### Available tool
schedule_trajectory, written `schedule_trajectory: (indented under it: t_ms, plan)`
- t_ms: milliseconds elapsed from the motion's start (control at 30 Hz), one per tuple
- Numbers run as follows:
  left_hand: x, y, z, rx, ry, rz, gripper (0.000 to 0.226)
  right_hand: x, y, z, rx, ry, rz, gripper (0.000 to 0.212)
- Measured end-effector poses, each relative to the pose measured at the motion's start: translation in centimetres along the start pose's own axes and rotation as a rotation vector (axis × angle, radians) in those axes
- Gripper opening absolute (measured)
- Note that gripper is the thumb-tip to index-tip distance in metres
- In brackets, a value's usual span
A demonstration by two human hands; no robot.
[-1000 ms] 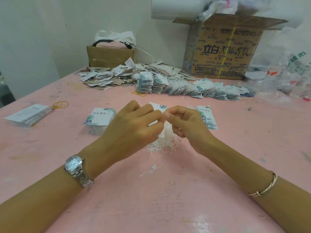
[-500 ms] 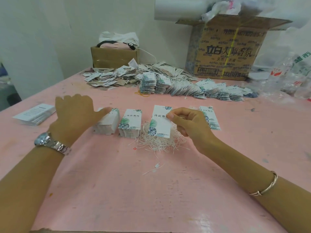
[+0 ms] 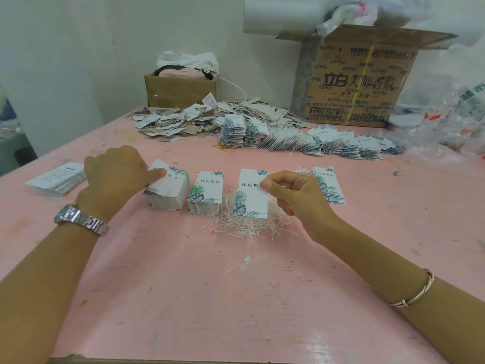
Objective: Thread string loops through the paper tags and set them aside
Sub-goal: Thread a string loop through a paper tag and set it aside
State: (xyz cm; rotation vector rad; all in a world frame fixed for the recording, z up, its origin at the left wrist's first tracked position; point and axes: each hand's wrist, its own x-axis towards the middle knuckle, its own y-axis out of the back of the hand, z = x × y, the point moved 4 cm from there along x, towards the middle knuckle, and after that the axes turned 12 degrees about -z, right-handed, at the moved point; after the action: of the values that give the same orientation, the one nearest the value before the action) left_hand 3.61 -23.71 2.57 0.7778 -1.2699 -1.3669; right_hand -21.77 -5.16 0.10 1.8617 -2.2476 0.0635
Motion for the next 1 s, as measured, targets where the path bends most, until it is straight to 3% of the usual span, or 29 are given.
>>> schedule_trajectory:
  t_ms: [200, 333, 433, 567, 1000]
  plan:
    - [-0.2, 0.7, 0.3, -0.301, -0.024, -0.021, 0.028, 0.0, 0.0, 0.1, -0.013, -0.002, 0.002, 0.006]
    - [-0.9, 0.9, 1.5, -0.802, -0.137, -0.048, 0.02, 0.0, 0.2, 0.2, -0.036, 0.025, 0.015, 0.005]
    - [-2.6, 0.0, 4.4, -1.041, -0.245, -0.156, 0.008, 0.0, 0.2, 0.1, -0.038, 0.055, 0.03, 0.005]
    - [-4.5, -2.0, 7.3, -1.236, -0.19, -0.333, 0.01, -0.2, 0.2, -0.3, -0.207, 0.101, 0.067, 0.009]
    - [-8.2, -3.5, 10.4, -1.438, -0.294, -0.276, 0.014, -0.8, -1.0, -1.1, -0.263, 0.333, -0.022, 0.011]
